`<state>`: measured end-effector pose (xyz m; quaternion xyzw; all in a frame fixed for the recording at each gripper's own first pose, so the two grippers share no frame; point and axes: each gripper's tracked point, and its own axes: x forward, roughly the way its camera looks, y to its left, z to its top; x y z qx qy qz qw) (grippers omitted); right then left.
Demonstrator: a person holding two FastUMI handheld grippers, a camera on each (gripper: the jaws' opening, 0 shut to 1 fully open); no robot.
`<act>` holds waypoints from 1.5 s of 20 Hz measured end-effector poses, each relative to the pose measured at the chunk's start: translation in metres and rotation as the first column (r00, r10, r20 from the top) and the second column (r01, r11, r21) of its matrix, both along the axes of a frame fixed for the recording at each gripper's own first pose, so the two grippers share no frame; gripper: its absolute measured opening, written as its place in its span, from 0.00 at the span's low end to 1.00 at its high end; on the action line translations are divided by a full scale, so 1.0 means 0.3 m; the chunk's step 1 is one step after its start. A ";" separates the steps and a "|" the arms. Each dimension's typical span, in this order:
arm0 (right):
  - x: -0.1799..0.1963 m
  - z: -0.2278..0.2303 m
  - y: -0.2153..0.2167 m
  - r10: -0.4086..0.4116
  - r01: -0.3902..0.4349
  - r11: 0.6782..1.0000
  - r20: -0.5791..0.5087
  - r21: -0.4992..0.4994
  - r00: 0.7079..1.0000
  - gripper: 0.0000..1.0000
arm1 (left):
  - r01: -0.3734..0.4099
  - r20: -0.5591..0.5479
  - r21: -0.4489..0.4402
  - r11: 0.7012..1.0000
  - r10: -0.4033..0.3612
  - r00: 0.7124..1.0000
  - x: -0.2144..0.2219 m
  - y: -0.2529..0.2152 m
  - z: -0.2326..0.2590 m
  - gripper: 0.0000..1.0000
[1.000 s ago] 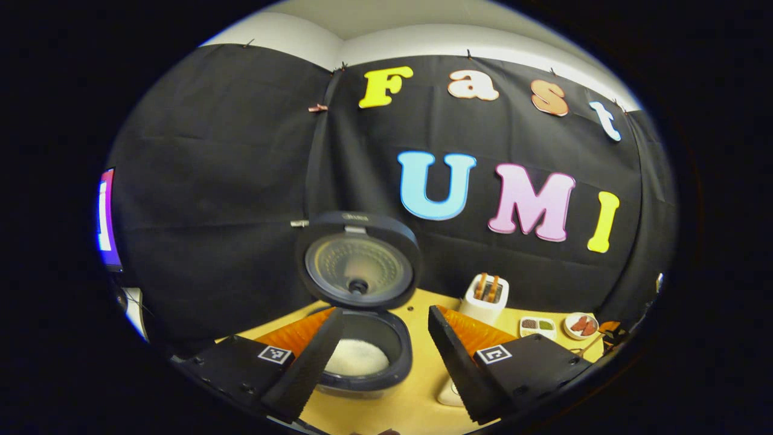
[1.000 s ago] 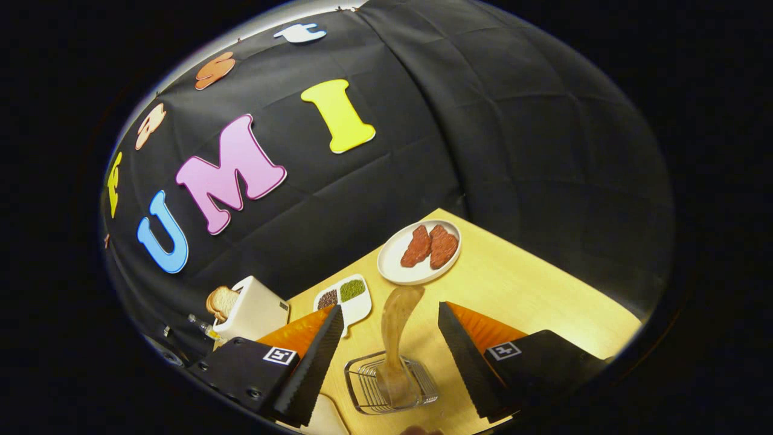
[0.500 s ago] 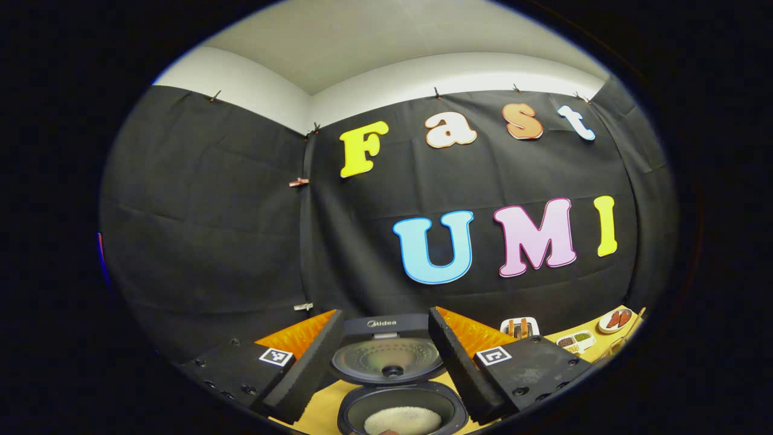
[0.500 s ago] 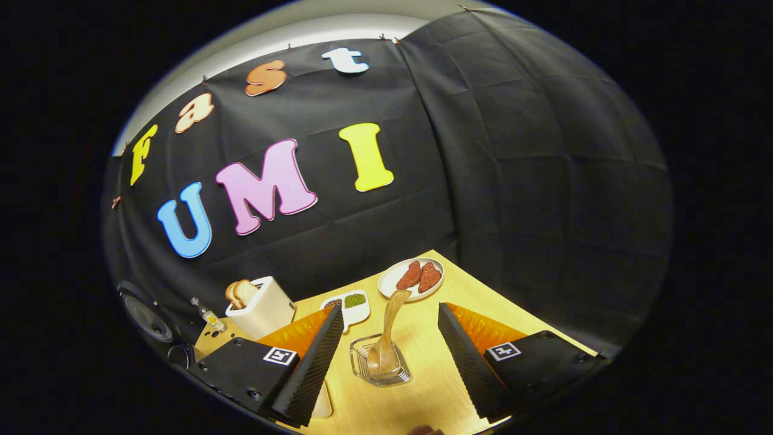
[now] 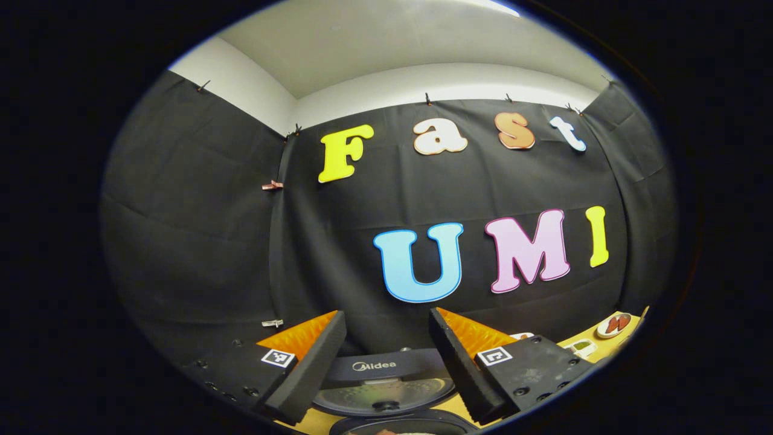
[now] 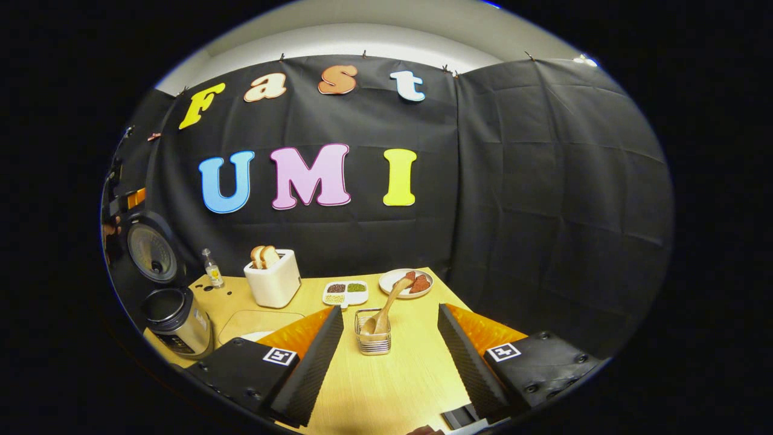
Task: Close the left gripper, press the button to open the rice cooker; take a wooden spoon from the chopstick holder with the right hand, scoop a spoonful of rice and pour it into the rice cooker, then put the wooden spoon back into the chopstick holder.
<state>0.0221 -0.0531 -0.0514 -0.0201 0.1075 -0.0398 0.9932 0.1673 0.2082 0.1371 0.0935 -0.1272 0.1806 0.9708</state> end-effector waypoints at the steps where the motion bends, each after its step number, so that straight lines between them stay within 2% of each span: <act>1: -0.015 0.006 0.016 -0.003 0.003 1.000 0.005 0.003 1.000 0.98 | -0.003 -0.013 -0.008 1.000 0.002 1.000 0.023 0.014 -0.014 0.93; 8: -0.019 -0.009 0.061 0.009 -0.009 0.999 0.006 0.052 1.000 0.99 | -0.016 -0.118 -0.065 0.998 0.008 0.993 0.071 0.030 -0.110 0.96; 13: 0.062 -0.049 0.108 0.117 -0.114 0.990 -0.029 0.089 0.993 0.98 | -0.049 -0.214 -0.140 0.989 0.018 0.977 -0.039 -0.037 -0.177 0.99; 17: 0.121 -0.085 0.170 0.232 -0.221 0.964 -0.059 0.150 0.971 0.99 | -0.109 -0.325 -0.221 0.969 0.032 0.945 -0.162 -0.113 -0.297 0.99; 22: 0.131 -0.122 0.187 0.312 -0.296 0.942 -0.083 0.159 0.946 0.98 | -0.172 -0.464 -0.285 0.943 0.022 0.886 -0.279 -0.186 -0.488 1.00; 25: 0.145 -0.175 0.167 0.312 -0.293 0.945 -0.124 0.146 0.942 0.99 | -0.210 -0.537 -0.322 0.923 0.005 0.844 -0.319 -0.201 -0.627 1.00; 30: 0.160 -0.198 0.169 0.313 -0.295 0.947 -0.147 0.129 0.938 0.99 | -0.219 -0.594 -0.341 0.914 -0.029 0.804 -0.339 -0.203 -0.777 1.00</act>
